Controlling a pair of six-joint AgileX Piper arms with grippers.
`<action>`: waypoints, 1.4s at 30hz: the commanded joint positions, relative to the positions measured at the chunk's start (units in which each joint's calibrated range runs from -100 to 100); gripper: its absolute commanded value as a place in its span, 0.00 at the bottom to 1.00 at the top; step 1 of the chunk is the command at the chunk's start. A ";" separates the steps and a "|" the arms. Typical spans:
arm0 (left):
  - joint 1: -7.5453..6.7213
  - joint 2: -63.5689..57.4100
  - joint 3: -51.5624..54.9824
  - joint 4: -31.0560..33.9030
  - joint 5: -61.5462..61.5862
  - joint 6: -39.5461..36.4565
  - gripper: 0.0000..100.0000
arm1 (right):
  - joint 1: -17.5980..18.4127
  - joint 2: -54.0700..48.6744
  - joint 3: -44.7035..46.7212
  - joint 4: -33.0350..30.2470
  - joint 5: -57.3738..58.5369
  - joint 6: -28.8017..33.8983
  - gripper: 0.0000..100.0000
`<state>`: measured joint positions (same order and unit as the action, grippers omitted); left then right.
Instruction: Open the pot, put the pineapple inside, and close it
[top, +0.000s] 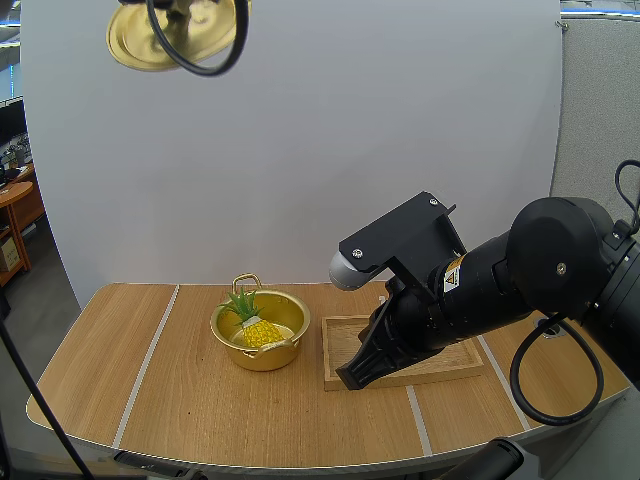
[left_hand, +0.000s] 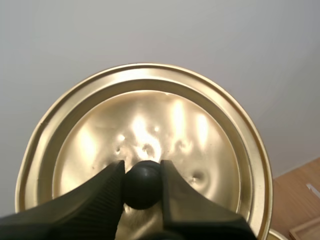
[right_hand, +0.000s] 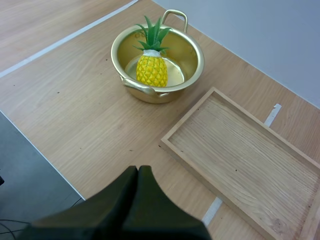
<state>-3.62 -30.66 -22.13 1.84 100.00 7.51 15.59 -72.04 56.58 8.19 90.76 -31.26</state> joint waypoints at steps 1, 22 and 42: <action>0.12 0.33 4.08 -1.23 0.00 0.56 0.00 | -0.18 -0.03 -0.06 -0.32 -1.67 -0.39 0.00; 0.12 6.00 36.43 -8.42 -1.14 9.25 0.00 | -0.18 -0.03 -0.06 -0.32 -1.67 -0.39 0.00; 0.12 22.27 46.04 -12.25 -23.59 10.18 0.00 | -0.18 -0.03 -0.06 -0.32 -1.67 -0.39 0.00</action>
<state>-3.62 -9.45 23.67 -9.26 78.48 17.44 15.59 -72.04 56.58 8.16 90.18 -31.26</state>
